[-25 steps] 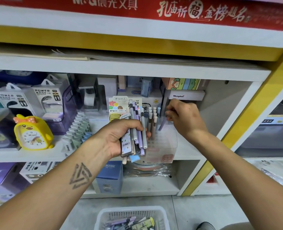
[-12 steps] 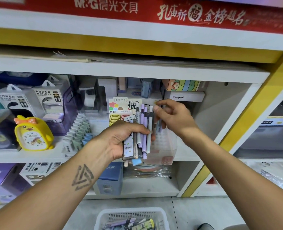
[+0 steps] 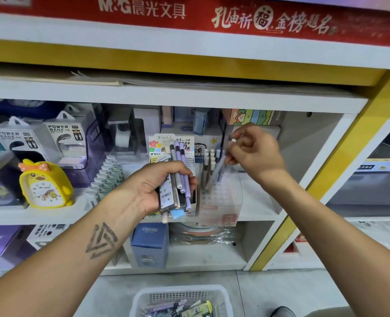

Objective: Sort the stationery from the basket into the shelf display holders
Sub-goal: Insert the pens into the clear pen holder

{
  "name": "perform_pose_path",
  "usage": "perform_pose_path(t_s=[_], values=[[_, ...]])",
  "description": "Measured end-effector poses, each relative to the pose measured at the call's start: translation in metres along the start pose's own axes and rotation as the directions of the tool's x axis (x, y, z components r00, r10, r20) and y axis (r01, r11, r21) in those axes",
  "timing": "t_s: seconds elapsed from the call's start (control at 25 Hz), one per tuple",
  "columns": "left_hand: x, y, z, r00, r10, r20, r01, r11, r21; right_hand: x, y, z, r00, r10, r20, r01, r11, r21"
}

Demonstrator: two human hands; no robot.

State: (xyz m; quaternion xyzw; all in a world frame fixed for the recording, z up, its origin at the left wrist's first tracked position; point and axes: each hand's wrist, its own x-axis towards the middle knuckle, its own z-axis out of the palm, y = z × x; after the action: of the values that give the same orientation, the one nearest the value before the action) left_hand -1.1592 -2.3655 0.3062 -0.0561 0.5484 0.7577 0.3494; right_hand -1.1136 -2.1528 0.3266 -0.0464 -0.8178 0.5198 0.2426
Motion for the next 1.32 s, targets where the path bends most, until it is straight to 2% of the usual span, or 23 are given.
perform_pose_path(t_s=[0.16,0.32,0.6,0.68,0.76,0.8,0.84,0.88,0.96,1.04,1.16,1.32], values=[[-0.001,0.002,-0.001,1.0,-0.001,-0.012,0.001,1.0,-0.01,-0.008,0.011,0.01,0.976,-0.138,0.169,0.185,0.934,-0.304],[-0.001,0.0,-0.001,1.0,-0.008,-0.01,0.009,1.0,0.027,-0.012,0.018,0.016,0.925,-0.253,0.284,0.359,0.826,-0.434],[-0.002,-0.001,0.001,1.0,-0.008,0.019,0.006,0.996,0.087,-0.014,0.018,0.02,0.898,-0.229,0.375,0.356,0.88,-0.314],[-0.003,-0.002,0.001,0.999,-0.011,0.036,0.008,0.995,0.101,-0.015,0.018,0.022,0.897,-0.238,0.374,0.38,0.847,-0.371],[-0.004,-0.002,0.002,0.997,-0.013,0.07,0.006,0.994,0.112,-0.011,0.018,0.024,0.89,-0.272,0.366,0.44,0.727,-0.528],[-0.005,-0.003,0.003,0.996,-0.014,0.091,0.003,0.992,0.124,-0.009,0.017,0.025,0.897,-0.253,0.361,0.43,0.684,-0.589],[-0.005,-0.003,0.004,0.993,-0.013,0.113,-0.004,0.99,0.141,-0.008,0.015,0.027,0.918,-0.212,0.335,0.382,0.695,-0.609],[-0.006,-0.003,0.005,0.991,-0.007,0.133,-0.013,0.989,0.15,-0.008,0.012,0.028,0.946,-0.141,0.291,0.288,0.78,-0.556],[-0.008,-0.005,0.008,0.985,0.013,0.175,-0.04,0.987,0.153,-0.007,0.007,0.029,0.972,0.054,0.23,-0.002,0.976,-0.219],[-0.009,-0.008,0.012,0.976,0.015,0.216,-0.055,0.982,0.181,-0.007,0.002,0.027,0.956,0.163,0.244,-0.189,0.978,0.087],[-0.008,-0.009,0.014,0.973,-0.007,0.231,-0.031,0.986,0.161,-0.006,-0.002,0.019,0.958,0.185,0.218,-0.238,0.938,0.253],[-0.002,-0.004,0.007,0.986,-0.042,0.164,0.021,0.991,0.13,0.006,0.0,-0.006,0.978,0.207,-0.035,-0.188,0.937,0.294]])
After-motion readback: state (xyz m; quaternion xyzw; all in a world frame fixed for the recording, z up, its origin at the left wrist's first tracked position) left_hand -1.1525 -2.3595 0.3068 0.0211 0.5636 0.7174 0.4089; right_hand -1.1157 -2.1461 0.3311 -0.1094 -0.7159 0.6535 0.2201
